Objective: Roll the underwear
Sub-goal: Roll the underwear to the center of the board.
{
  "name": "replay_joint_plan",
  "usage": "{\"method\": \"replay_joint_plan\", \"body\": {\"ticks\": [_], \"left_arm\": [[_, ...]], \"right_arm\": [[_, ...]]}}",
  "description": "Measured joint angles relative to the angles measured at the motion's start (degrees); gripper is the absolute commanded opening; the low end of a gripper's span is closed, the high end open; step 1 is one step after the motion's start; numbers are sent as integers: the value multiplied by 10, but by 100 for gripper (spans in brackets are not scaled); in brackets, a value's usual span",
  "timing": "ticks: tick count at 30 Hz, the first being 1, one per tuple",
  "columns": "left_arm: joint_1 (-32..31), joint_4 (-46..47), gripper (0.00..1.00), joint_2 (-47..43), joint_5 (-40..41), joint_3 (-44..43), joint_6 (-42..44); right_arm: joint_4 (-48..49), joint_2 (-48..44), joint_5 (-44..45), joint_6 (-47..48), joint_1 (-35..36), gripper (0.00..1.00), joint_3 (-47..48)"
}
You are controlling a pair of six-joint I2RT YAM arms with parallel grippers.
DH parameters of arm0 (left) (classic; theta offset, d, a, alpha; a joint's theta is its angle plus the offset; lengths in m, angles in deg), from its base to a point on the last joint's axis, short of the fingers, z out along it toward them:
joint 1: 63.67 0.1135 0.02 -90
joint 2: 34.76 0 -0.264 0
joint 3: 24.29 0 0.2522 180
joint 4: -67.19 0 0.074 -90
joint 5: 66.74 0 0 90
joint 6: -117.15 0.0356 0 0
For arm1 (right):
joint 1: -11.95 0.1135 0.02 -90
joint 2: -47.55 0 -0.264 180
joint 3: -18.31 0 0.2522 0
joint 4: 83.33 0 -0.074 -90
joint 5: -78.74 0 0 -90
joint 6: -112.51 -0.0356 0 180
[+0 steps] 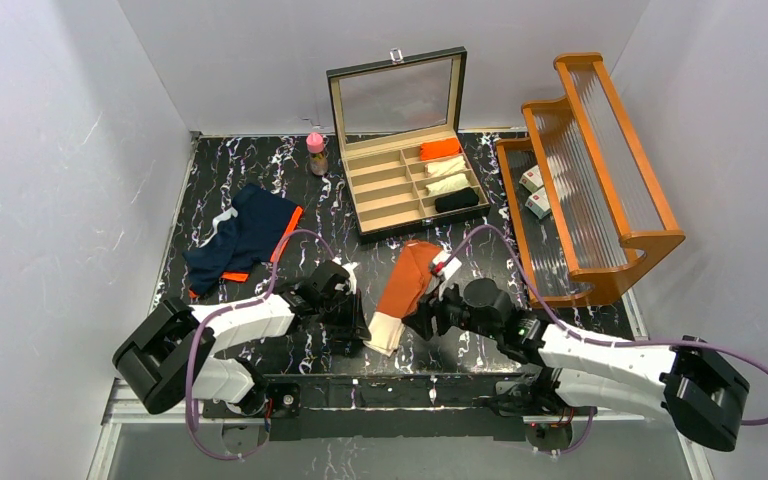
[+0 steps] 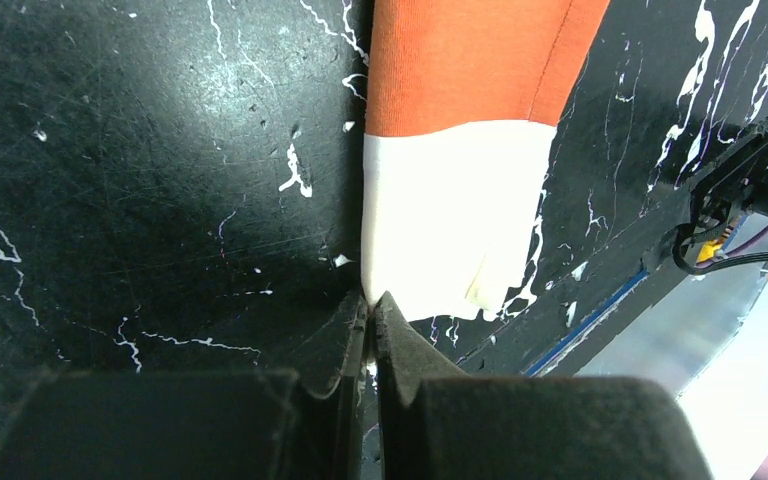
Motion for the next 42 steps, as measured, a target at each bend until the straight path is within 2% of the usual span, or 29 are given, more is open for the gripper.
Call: {"method": "replay_joint_plan", "body": {"ticks": [4, 7, 10, 15, 21, 28, 35, 42], "left_arm": [[3, 0, 0, 2, -5, -1, 4], [5, 0, 0, 3, -8, -1, 7], [8, 0, 0, 4, -12, -1, 8], [11, 4, 0, 4, -17, 2, 6], [13, 4, 0, 6, -20, 2, 6], [14, 10, 0, 5, -23, 6, 5], [14, 18, 0, 0, -24, 13, 3], [14, 19, 0, 0, -24, 13, 3]], "right_arm": [[33, 10, -21, 222, 27, 62, -1], [19, 67, -27, 361, 63, 59, 14], [12, 140, -9, 496, 102, 61, 24], [71, 124, 5, 624, 141, 66, -38], [100, 122, -1, 706, 156, 64, -42], [126, 192, -33, 747, 176, 58, -20], [148, 223, -52, 757, 185, 42, -12], [167, 243, -56, 758, 191, 36, -11]]}}
